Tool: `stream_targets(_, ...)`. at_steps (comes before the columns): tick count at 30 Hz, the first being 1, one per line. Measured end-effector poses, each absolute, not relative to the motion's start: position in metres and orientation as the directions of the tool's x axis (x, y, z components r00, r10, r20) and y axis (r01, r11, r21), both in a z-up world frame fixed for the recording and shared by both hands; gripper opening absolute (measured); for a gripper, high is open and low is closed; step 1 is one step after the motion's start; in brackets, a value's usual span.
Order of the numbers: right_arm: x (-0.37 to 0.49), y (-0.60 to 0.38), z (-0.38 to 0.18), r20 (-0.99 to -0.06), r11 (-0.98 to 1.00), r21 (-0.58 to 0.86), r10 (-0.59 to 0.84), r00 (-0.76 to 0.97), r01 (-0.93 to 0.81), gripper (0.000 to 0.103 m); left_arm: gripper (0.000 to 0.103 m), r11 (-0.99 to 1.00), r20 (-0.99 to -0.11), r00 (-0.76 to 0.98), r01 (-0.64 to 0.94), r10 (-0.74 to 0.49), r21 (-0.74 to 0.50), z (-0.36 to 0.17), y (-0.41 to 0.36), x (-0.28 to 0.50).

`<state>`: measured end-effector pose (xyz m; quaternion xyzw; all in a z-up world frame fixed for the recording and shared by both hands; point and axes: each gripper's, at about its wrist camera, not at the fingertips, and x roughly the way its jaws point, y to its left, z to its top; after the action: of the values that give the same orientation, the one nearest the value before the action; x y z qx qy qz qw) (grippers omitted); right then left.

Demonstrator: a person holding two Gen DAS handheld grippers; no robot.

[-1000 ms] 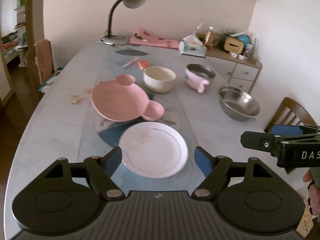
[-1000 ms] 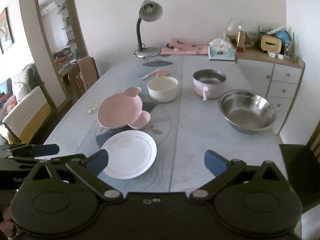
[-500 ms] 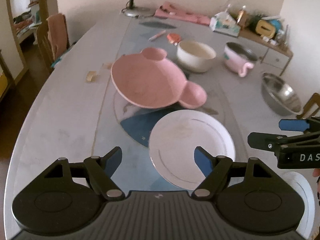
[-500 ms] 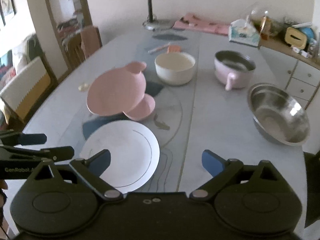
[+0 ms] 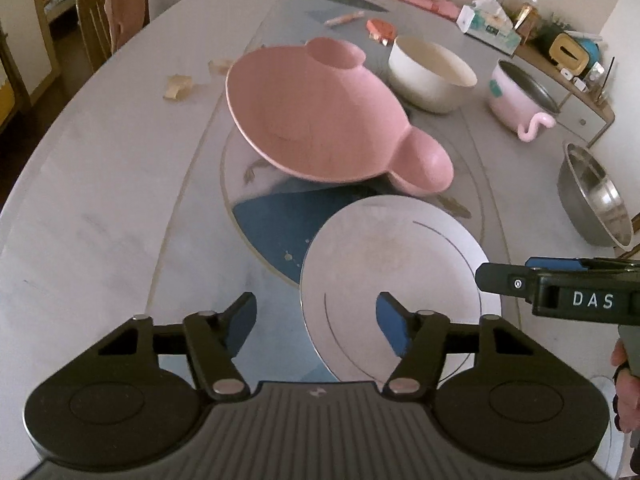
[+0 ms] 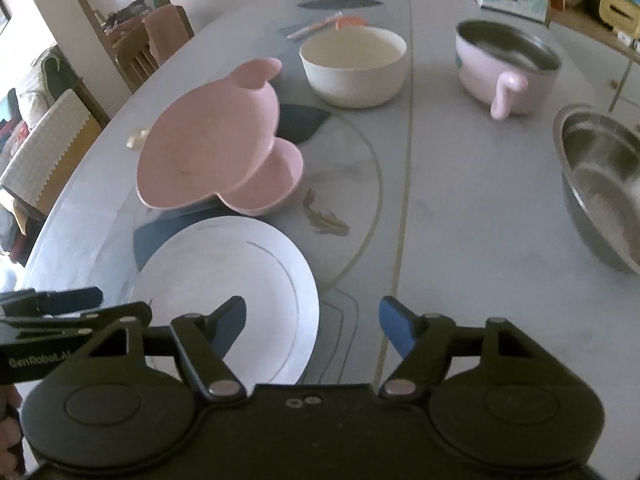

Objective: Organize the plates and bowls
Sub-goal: 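Move both grippers to the gold-rimmed white plate and clamp its rim, then lift the gold-rimmed plate with both grippers and carry it over the large plate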

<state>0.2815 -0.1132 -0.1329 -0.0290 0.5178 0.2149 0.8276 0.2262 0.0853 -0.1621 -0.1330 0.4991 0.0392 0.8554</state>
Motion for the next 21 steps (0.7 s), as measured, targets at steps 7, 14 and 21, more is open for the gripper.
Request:
stream_targets(7,0.290,-0.119,-0.138,-0.876,0.900,0.229,0.357,0.323,-0.372,0.055,0.044,0.948,-0.873,0.477,-0.217,-0.106,-0.234,-0.169,0.086,0.231)
stream_targets(14,0.300,-0.122,-0.146,-0.871,0.887,0.306,0.408,0.275,-0.346,0.037,0.033,0.916,-0.869,0.468,-0.259,-0.160,-0.308,-0.175,0.093,0.232)
stream_targets(21,0.301,-0.128,-0.150,-0.863,0.875,0.348,0.439,0.249,-0.337,0.020,0.021,0.899,-0.871,0.465,-0.295,-0.161,-0.324,-0.176,0.100,0.231)
